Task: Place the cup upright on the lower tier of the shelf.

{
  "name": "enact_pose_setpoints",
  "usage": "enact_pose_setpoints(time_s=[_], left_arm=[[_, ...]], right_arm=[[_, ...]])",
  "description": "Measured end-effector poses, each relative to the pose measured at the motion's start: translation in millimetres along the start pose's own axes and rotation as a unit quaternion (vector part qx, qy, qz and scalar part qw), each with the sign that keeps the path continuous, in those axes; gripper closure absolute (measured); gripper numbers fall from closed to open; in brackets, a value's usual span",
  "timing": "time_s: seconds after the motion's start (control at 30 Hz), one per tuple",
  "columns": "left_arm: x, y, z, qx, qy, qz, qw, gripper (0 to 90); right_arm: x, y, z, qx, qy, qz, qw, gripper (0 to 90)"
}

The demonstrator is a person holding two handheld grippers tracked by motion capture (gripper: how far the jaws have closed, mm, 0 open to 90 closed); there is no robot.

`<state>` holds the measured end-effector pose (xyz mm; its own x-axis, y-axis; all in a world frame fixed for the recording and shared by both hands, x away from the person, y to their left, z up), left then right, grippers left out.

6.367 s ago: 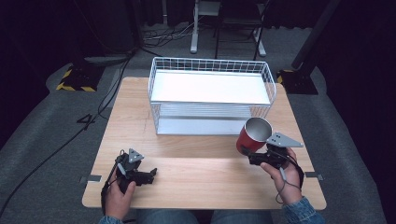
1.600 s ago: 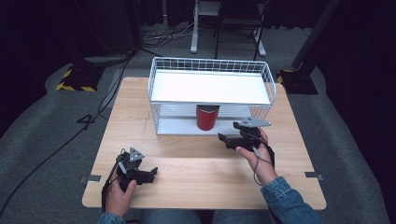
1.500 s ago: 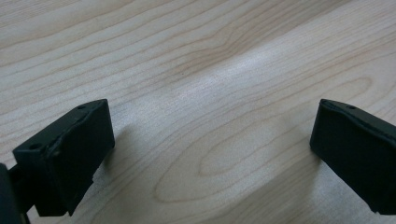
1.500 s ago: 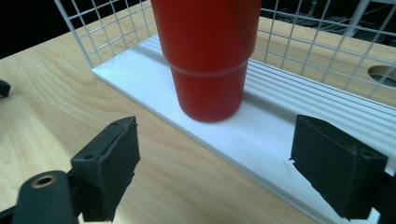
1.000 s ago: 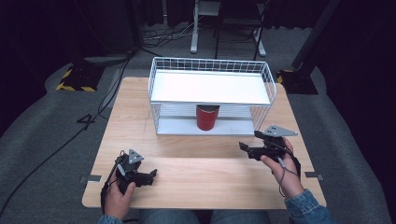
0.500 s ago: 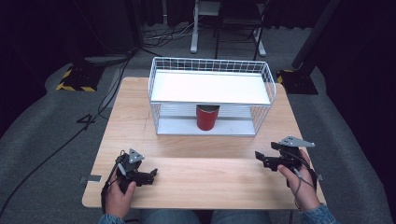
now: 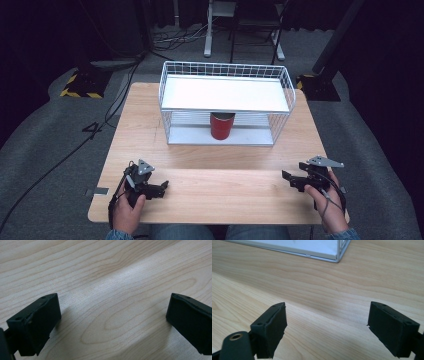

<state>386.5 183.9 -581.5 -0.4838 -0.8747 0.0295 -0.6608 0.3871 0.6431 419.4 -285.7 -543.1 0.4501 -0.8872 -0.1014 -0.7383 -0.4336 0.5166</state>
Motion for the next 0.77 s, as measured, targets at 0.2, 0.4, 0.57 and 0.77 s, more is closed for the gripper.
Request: enact_pose_setpoints(time_s=[0.2,0.4,0.57,0.77], left_arm=[[0.0,0.0,0.0,0.0,0.0,0.0,1.0,0.0],[0.1,0.0,0.0,0.0,0.0,0.0,1.0,0.0],[0.0,0.0,0.0,0.0,0.0,0.0,1.0,0.0],[-0.4,0.1,0.0,0.0,-0.002,0.0,1.0,0.0]], right_arm=[[8.6,-1.6,14.0,-0.011,0.006,0.008,0.9999,15.9],[12.5,-5.4,26.2,-0.015,0.004,0.013,0.9998,15.7],[11.4,-5.6,28.7,-0.023,0.035,0.016,0.999,15.7],[4.1,-3.7,32.9,-0.032,0.06,0.009,0.9977,12.1]])
Point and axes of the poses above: each handheld gripper's, and its own axes: y roughly backward along the jaws, z roughly out of its underside, x roughly to its right, the point moved 10 cm from there along -y, roughly forward along the jaws, and after that the axes turned 8 degrees about x, right-handed, at the moved point
